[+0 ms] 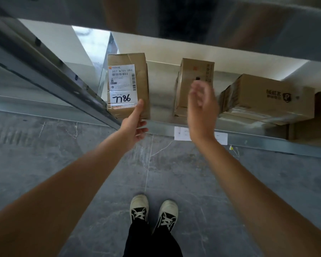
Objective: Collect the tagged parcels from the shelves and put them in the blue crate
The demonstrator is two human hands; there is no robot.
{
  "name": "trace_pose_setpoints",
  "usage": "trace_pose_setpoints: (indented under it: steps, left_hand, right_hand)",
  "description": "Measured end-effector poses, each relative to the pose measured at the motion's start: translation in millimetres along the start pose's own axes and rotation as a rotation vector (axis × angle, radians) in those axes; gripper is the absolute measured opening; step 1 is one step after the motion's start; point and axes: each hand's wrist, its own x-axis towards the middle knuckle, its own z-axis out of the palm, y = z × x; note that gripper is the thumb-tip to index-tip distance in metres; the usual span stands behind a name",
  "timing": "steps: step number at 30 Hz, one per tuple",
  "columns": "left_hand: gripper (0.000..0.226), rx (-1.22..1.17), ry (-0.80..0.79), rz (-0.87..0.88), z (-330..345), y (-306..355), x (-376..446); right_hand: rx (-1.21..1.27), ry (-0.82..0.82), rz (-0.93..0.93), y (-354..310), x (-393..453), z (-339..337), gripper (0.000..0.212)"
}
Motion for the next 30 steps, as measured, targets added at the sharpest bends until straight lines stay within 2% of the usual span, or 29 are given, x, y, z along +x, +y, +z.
trace_pose_setpoints:
  steps: [1, 3, 5, 7, 8, 10, 14, 17, 20, 23, 26, 30]
  left_hand:
    - [0.08, -0.004, -0.003, -0.017, 2.8, -3.8, -4.9]
    - [0.069, 0.005, -0.011, 0.022, 15.1, -12.3, -15.8]
    - [0.053, 0.035, 0.007, 0.211, 34.5, -12.8, -20.5]
    - [0.044, 0.051, 0.01, 0.354, 58.0, -0.2, -22.1]
    - [0.043, 0.049, -0.006, 0.371, 69.3, 8.2, -23.0]
    - [0.051, 0.06, -0.045, 0.356, 90.2, 19.3, -22.4]
    - [0.064, 0.114, -0.163, 0.312, 108.5, 20.4, -19.6]
    - [0.058, 0.108, -0.146, 0.309, 105.4, 17.3, -25.4]
    - [0.051, 0.062, -0.134, 0.339, 96.2, 20.6, -28.9]
    - [0.05, 0.018, -0.1, 0.391, 84.3, 31.4, -34.9]
    - [0.051, -0.05, -0.113, 0.388, 79.4, 37.8, -42.5]
    - [0.05, -0.033, -0.104, 0.368, 73.4, 33.9, -48.1]
  right_hand:
    - [-0.059, 0.119, -0.054, 4.3, 7.7, -11.4, 0.031]
    - [-0.19, 0.214, -0.032, 18.7, 26.1, -26.9, 0.039]
    - [-0.204, 0.154, 0.148, 28.3, 39.2, -35.0, 0.045]
    - [-0.145, 0.051, 0.339, 35.8, 47.4, -39.1, 0.034]
    - [-0.098, -0.01, 0.417, 36.2, 49.9, -39.1, 0.03]
    - [-0.02, -0.119, 0.53, 32.2, 51.1, -38.8, 0.035]
    - [0.168, -0.212, 0.637, 35.1, 48.1, -34.7, 0.047]
    - [0.185, -0.21, 0.654, 33.4, 42.9, -36.5, 0.06]
    - [0.19, -0.158, 0.576, 28.3, 38.0, -44.7, 0.068]
    - [0.21, -0.099, 0.503, 17.4, 32.5, -57.3, 0.055]
    - [0.264, -0.143, 0.461, 8.8, 28.2, -66.0, 0.056]
    - [0.235, -0.209, 0.502, 0.9, 24.6, -65.7, 0.055]
